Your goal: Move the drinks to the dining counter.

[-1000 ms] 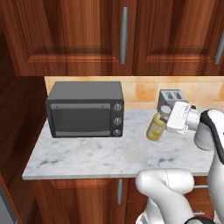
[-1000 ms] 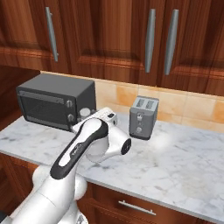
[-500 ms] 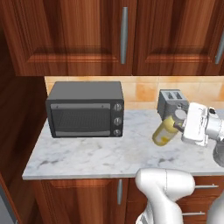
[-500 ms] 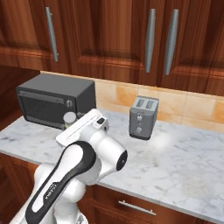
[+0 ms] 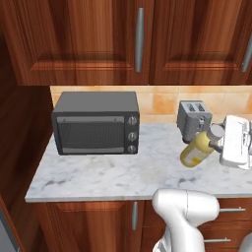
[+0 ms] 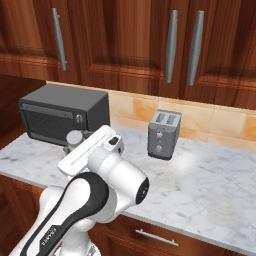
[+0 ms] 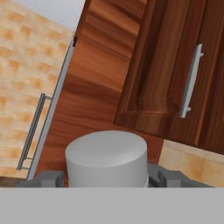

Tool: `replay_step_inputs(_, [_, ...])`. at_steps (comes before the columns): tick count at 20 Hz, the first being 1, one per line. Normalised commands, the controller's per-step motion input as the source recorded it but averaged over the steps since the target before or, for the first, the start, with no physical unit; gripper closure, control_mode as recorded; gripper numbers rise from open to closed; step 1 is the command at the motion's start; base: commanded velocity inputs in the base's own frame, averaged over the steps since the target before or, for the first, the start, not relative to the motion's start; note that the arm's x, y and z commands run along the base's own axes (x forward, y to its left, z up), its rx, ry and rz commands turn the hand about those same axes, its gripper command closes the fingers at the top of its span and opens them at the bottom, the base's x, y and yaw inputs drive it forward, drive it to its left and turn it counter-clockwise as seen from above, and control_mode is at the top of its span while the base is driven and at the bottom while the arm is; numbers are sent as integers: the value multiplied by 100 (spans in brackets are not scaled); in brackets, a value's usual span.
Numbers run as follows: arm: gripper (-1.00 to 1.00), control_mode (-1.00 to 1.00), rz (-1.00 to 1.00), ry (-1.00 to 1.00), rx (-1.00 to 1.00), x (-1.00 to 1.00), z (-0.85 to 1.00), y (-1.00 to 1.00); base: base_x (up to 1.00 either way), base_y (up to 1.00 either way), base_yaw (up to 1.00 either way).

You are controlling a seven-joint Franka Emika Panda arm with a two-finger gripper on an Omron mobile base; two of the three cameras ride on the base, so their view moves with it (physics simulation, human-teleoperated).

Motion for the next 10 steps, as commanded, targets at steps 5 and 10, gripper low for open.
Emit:
replay_step_inputs(5, [100,100,0,0,0,0,0,0,-9,0,0])
replay_step_inputs(10, [100,100,0,0,0,0,0,0,-65,-2,5])
